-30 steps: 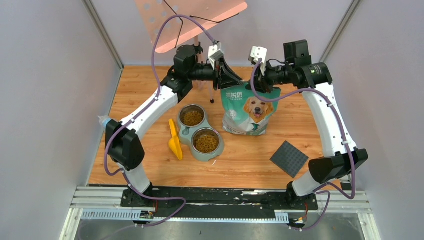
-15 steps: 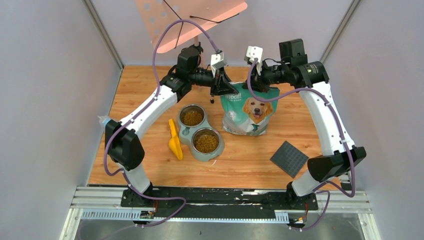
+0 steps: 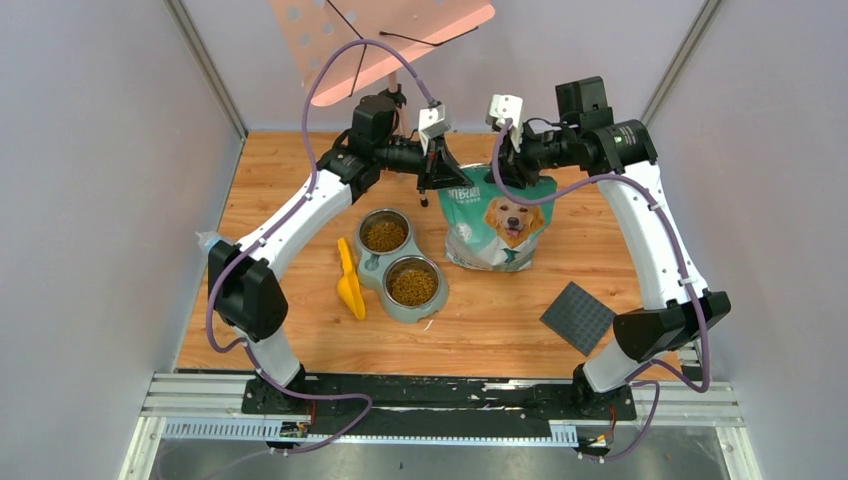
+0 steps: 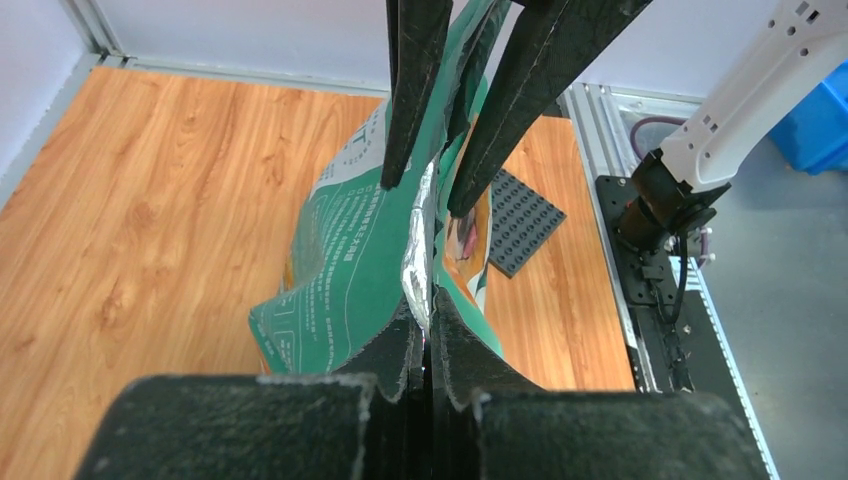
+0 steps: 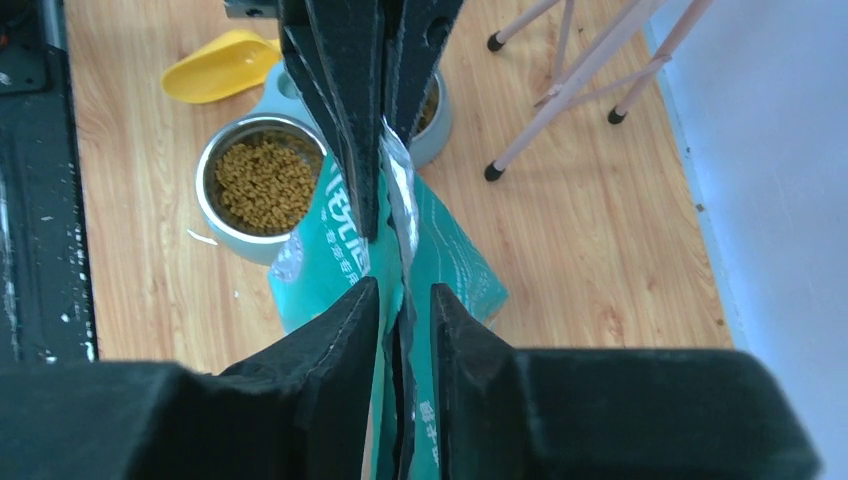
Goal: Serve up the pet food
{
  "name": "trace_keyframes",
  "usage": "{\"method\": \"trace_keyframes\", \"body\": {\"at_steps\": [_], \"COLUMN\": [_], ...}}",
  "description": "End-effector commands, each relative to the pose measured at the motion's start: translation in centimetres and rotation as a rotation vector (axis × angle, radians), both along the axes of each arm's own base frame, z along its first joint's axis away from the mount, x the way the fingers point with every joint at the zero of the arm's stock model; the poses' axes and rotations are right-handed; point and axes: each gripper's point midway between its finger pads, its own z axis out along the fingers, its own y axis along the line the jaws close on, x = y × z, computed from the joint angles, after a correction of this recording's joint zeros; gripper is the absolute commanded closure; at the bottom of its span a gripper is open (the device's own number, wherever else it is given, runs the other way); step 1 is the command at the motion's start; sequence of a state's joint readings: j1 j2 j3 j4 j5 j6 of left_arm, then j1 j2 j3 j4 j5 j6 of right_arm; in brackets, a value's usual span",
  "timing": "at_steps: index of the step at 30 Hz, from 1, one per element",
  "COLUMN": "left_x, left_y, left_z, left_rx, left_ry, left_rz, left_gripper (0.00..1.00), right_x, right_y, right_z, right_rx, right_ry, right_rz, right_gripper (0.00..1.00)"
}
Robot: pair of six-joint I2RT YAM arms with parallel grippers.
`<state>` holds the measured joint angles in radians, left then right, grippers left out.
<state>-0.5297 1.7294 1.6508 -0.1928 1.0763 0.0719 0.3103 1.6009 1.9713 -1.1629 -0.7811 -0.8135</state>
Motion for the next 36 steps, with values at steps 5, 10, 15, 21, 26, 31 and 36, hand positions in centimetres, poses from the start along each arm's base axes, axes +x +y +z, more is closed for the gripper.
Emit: {"method": "trace_keyframes", "body": {"at_steps": [5,10,15,21,26,31,36], "left_x": [-0.6,-0.7,-0.7,-0.7,-0.5,-0.3,-0.6], "left_y": [1.3,1.2,1.3,1.4,1.4,1.4,1.5], "left_z": [3.9,3.8,3.5,3.6,3.6,3.5,3.7], "left_rx": [-0.050,-0.049,-0.041,-0.038,-0.038,-0.035,-0.038], "left_ry": [-0.037,-0.028,-0.026,-0.038,-0.041,-0.052,-0.066], "left_rz": [0.014,0.014,0.013,0.020,0.029,0.032,0.024], "left_gripper": [1.00,1.00,1.00,1.00,1.00,1.00,0.89], "right_x": [0.4,0.0,-0.3,-0.2,-0.7,-0.8,-0.8], "right_y": [-1.8,-2.5,-3.1,-5.0,-6.3,-7.5,-8.1], "right_z": [1.0,1.1,1.3,1.0,0.8,1.1,0.8], "right_rx": [-0.076,-0.097,-0.102,-0.153,-0.171,-0.168,-0.183], "right_ry": [-0.090,-0.118,-0.111,-0.113,-0.101,-0.083,-0.084], "right_rz": [-0.049,-0.052,-0.073,-0.146,-0.150,-0.179,-0.205], "right_gripper": [0.73,0.95,0.95,0.68,0.98,0.93,0.78]}}
